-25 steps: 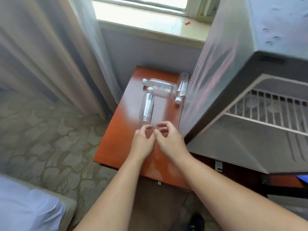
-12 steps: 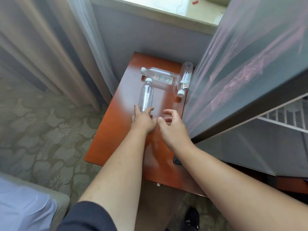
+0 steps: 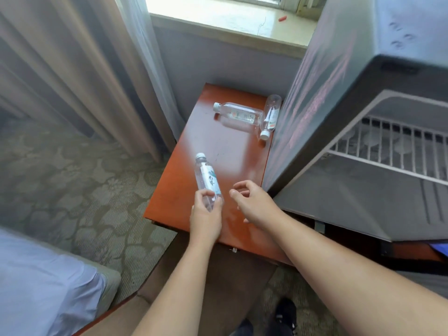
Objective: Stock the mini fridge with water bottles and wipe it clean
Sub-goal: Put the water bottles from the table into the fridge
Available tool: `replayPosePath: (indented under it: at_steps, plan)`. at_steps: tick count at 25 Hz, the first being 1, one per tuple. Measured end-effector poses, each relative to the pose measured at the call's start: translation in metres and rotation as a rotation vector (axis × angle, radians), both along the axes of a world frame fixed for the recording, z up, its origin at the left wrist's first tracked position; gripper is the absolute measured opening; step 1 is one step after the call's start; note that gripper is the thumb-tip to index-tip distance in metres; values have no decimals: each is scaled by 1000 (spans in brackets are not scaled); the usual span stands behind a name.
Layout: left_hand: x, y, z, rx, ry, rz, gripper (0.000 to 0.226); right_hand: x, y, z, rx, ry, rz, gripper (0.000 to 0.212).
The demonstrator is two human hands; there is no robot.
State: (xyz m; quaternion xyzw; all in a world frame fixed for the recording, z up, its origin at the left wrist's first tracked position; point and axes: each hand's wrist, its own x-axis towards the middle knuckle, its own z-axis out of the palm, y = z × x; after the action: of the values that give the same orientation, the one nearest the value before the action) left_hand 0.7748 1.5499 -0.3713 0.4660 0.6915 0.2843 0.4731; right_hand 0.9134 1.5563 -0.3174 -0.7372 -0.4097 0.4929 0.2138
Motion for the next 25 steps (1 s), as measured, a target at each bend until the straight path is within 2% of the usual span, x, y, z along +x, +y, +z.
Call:
replayPosePath:
  at_steps: [3, 6, 8, 10, 12, 15, 20, 25]
  plan:
    - [-2, -42, 21, -41, -238, 38, 18, 2, -26, 15, -31, -18, 91, 48]
    - [0, -80, 39, -73, -325, 18, 23, 8, -56, 26, -6, -24, 131, 67]
    - [4, -100, 47, -94, -300, -28, 31, 16, -79, 30, 16, -5, 138, 70]
    - [13, -117, 49, -127, -244, -121, 39, 28, -107, 31, 18, 0, 115, 59]
    - [24, -130, 48, -156, -202, -215, 41, 42, -133, 26, -1, -5, 40, 48]
    - [47, -137, 49, -169, -185, -344, 42, 67, -159, 21, -21, 0, -105, 43]
    - [101, -114, 72, -73, -138, -525, 49, 110, -153, 30, 97, -62, -337, 46]
    - [145, -77, 78, -46, -162, -566, 55, 132, -113, 21, 245, -155, -425, 56]
